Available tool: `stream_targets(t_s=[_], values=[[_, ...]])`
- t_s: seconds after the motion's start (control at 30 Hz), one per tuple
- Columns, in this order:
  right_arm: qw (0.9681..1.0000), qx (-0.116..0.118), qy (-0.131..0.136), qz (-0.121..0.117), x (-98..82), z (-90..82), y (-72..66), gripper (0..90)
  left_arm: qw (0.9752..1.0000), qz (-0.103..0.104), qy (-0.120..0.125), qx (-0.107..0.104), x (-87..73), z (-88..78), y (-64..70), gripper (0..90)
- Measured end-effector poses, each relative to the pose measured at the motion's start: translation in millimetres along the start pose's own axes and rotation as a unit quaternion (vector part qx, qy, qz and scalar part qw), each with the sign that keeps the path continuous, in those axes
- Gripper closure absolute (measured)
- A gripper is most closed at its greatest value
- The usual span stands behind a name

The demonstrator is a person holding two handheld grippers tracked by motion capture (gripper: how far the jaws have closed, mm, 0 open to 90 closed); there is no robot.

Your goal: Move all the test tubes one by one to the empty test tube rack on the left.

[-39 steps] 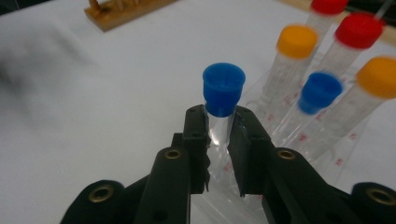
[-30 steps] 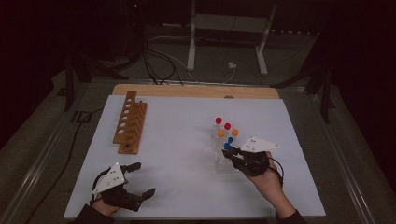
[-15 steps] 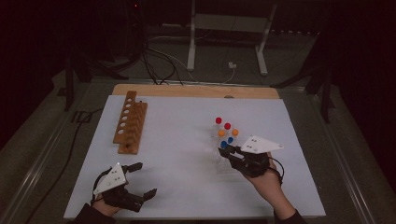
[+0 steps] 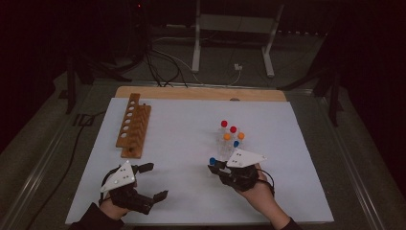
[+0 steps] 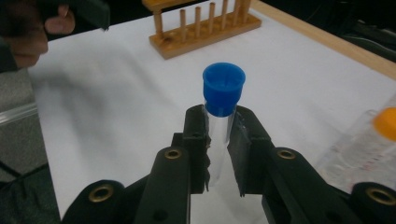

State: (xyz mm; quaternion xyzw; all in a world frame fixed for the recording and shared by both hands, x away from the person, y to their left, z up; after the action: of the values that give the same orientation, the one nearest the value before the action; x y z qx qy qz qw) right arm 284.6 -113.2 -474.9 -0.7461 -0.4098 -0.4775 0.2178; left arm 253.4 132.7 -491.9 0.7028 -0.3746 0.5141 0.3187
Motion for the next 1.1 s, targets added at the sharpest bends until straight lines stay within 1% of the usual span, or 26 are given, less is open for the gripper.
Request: stream_targets(t_s=[0.03,0.07,0.1,0.27,0.37,0.43,0.5,0.57,0.6,0.63,0.7,0.77,0.87,0.9,0.93,0.97,1.0,1.03,1.07,1.1], values=[[1.0,0.002,-0.003,-0.002,-1.0,1.6,-1.9,76.8,1.0,0.003,0.0,-0.004,5.5,3.4,2.4,1.9],[1.0,0.005,-0.005,-0.004,-1.9,3.0,-3.7,76.9,1.0,0.003,0.0,-0.004,5.5,3.4,2.4,1.9],[0.9999,0.007,-0.007,-0.005,-2.8,4.5,-5.5,76.9,0.9999,0.006,0.004,-0.014,11.3,7.7,5.2,2.0],[0.9997,0.016,-0.014,-0.008,-5.5,9.0,-11.5,76.9,0.9996,0.015,0.005,-0.022,20.8,17.7,9.7,3.5],[0.9996,0.022,-0.016,-0.008,-6.8,11.1,-14.6,76.9,0.9995,0.012,0.004,-0.028,25.3,26.6,11.9,4.9],[0.9994,0.027,-0.019,-0.009,-7.8,12.6,-17.9,76.9,0.9994,0.006,0.003,-0.034,27.7,32.2,13.0,5.8],[0.9993,0.031,-0.021,-0.011,-8.8,14.0,-20.0,76.9,0.9989,-0.002,0.005,-0.047,30.0,36.1,14.7,6.6],[0.9991,0.034,-0.022,-0.009,-9.2,14.8,-21.1,76.9,0.9988,-0.004,0.006,-0.048,32.3,38.9,15.8,7.8],[0.9988,0.039,-0.025,-0.012,-10.3,16.4,-23.4,76.9,0.9989,-0.003,0.006,-0.047,33.5,40.3,16.3,7.8],[0.9988,0.04,-0.026,-0.012,-10.6,17.0,-24.2,76.9,0.9986,-0.006,0.01,-0.052,36.5,42.7,17.6,8.0],[0.9986,0.043,-0.027,-0.012,-10.8,18.0,-25.6,76.9,0.9984,-0.006,0.013,-0.055,38.2,43.6,18.4,12.0],[0.9986,0.044,-0.027,-0.012,-10.9,18.8,-26.7,76.9,0.9984,-0.002,0.012,-0.055,40.8,46.8,19.6,16.1],[0.9984,0.046,-0.029,-0.013,-10.9,19.2,-27.5,76.9,0.9982,0.006,0.01,-0.06,43.7,52.7,22.6,17.9],[0.9984,0.046,-0.029,-0.014,-10.9,19.5,-27.5,76.9,0.9982,0.009,0.009,-0.058,44.4,54.8,23.4,19.6],[0.9984,0.047,-0.028,-0.014,-10.7,19.4,-27.6,76.9,0.9982,0.011,0.009,-0.058,44.9,56.6,24.0,24.2],[0.9984,0.047,-0.028,-0.014,-10.7,19.2,-27.7,76.9,0.998,0.011,0.009,-0.061,45.3,58.5,24.8,26.1],[0.9984,0.047,-0.029,-0.014,-10.6,19.1,-27.8,76.9,0.9982,0.015,0.007,-0.058,45.8,62.3,25.4,29.1],[0.9984,0.047,-0.029,-0.014,-10.6,19.1,-27.8,76.9,0.9982,0.015,0.007,-0.058,45.8,62.3,25.4,32.2],[0.9984,0.048,-0.028,-0.013,-10.5,18.9,-27.8,76.9,0.998,0.015,0.008,-0.061,46.0,64.1,26.3,32.2],[0.9984,0.048,-0.028,-0.014,-10.4,18.8,-27.8,76.9,0.998,0.017,0.007,-0.061,46.1,66.0,27.0,34.1]])
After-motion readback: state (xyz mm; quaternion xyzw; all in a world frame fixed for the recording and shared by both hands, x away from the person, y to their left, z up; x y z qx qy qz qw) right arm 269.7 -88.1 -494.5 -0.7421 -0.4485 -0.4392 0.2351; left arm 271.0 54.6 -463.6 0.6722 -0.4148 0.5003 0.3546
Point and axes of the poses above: each handheld gripper's, and its own axes: z roughly forward along the jaws, x roughly out of its top, y roughly to its right, the point moved 6 cm from there along z, roughly forward along the jaws, and after that the axes turned 3 degrees about y, right-handed, at the moved point
